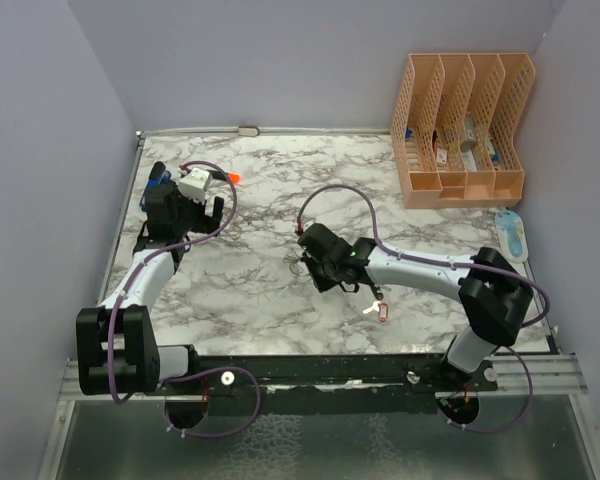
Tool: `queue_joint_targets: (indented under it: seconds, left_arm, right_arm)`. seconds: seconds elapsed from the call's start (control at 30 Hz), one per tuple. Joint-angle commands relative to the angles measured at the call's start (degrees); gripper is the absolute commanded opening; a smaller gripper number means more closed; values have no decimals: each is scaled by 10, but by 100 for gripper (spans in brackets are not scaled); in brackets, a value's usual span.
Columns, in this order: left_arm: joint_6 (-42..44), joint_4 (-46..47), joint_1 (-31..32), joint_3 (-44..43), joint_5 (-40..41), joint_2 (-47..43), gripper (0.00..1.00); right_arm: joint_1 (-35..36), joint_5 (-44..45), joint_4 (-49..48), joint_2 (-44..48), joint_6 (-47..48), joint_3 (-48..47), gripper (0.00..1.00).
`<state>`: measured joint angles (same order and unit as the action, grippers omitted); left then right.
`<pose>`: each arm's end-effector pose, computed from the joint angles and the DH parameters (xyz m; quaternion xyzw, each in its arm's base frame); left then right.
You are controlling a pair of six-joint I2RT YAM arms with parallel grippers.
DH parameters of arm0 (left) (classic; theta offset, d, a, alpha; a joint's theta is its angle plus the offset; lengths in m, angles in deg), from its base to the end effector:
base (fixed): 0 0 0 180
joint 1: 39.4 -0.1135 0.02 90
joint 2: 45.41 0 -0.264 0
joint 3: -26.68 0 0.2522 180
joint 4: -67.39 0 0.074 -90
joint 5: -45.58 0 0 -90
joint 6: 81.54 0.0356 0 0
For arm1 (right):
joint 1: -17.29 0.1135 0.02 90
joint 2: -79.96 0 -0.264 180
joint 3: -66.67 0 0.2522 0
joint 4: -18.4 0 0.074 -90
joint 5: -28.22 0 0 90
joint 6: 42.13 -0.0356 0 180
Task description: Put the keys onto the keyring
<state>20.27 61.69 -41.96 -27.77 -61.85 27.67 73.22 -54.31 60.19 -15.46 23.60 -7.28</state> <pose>0.2807 0.0019 0.2410 0.1489 0.8212 -0.0593 0.5477 0.1880 0.2698 0.1864 -0.2503 0.9381 0.1002 0.2173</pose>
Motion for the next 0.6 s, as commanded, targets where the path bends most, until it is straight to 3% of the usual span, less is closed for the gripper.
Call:
queue_joint_targets:
  seconds: [0.0, 0.37, 0.57]
  left_arm:
    - [-8, 2, -4, 2, -19, -7, 95]
    - [-10, 0, -7, 2, -24, -2, 95]
    - [-11, -3, -9, 0, -27, -2, 95]
  right_arm:
    - [3, 65, 11, -6, 35, -77, 5]
    - [-8, 177, -84, -40, 72, -134, 29]
    - [-19, 111, -73, -51, 127, -150, 20]
